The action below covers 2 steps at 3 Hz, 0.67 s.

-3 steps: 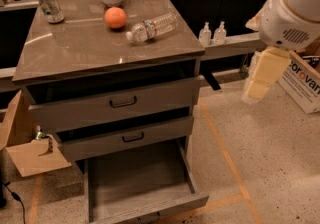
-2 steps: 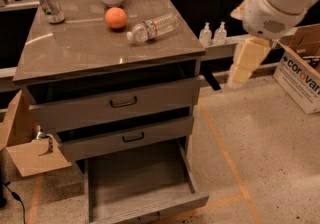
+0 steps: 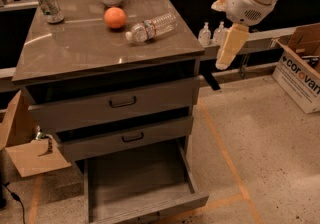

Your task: Place water bottle into bottom drawer

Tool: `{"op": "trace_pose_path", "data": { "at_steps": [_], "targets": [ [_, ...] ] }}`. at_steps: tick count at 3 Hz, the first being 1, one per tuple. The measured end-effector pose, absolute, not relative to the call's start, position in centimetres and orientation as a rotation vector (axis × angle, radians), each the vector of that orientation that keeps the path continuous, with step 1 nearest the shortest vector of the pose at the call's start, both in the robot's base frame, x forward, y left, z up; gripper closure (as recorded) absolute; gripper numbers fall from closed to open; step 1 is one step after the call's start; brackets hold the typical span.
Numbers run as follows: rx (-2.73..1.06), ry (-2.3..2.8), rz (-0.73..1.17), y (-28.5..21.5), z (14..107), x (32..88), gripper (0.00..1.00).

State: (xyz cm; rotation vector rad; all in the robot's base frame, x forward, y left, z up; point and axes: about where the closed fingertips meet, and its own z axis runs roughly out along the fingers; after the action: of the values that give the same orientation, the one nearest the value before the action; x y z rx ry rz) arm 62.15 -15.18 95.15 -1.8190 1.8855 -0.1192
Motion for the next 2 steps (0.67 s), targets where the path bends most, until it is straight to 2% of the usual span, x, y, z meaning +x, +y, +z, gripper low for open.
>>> {"op": "trace_pose_path", "data": {
  "at_steps": [1, 2],
  "targets": [
    [-1.82, 1.887, -0.119, -15.2, 95.1, 62.1, 0.0],
    [-1.857, 1.814, -0.14, -13.5, 94.5, 65.3, 0.0]
  ]
}}
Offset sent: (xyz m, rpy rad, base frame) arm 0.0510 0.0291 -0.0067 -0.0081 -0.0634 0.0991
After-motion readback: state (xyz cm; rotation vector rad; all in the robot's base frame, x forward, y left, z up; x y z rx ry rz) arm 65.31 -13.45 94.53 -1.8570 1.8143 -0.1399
